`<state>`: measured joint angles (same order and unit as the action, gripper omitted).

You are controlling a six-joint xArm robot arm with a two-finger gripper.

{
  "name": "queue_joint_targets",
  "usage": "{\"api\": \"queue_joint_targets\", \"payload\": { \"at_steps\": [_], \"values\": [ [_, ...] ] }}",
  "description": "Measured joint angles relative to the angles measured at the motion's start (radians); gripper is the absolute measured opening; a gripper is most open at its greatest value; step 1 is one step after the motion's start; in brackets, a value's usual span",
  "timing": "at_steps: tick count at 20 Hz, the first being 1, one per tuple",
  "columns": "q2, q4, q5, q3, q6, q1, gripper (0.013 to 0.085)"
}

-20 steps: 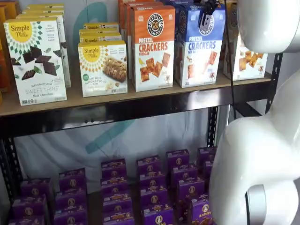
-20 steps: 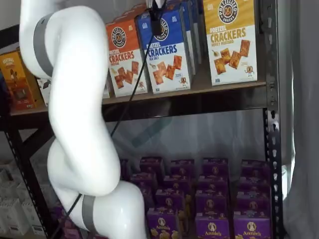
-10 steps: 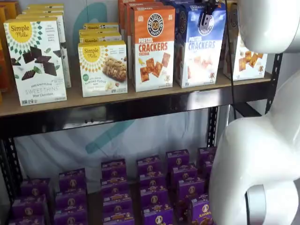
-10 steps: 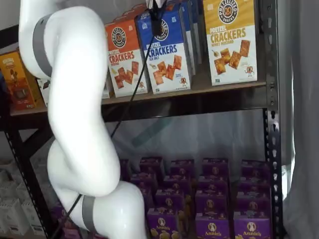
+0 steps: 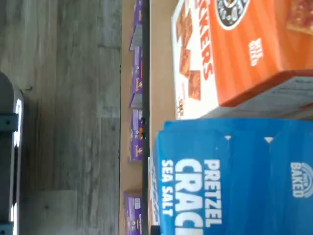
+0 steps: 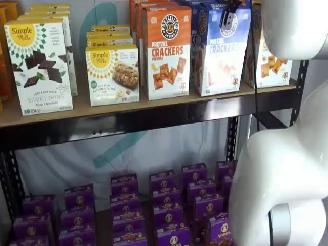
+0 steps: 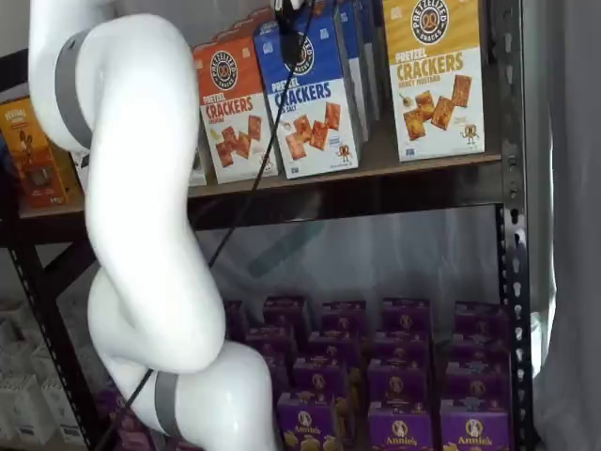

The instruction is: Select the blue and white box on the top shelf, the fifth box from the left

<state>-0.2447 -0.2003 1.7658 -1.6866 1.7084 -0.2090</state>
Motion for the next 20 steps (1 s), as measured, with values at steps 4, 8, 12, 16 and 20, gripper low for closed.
{"api": "queue_joint_targets", "payload": {
  "at_steps": [4,8,12,16,20],
  "values": [
    [-0.028,0.008,0.047,0.005,0.005,-0.007,0.057],
    [-0.066,0.005,0.089,0.024,0.008,-0.015,0.057],
    [-0.115,0.011,0.127,0.059,0.018,-0.026,0.057],
    [-0.165,0.03,0.145,0.104,0.031,-0.032,0.057],
    [-0.204,0.034,0.153,0.144,0.045,-0.044,0.057]
  ]
}}
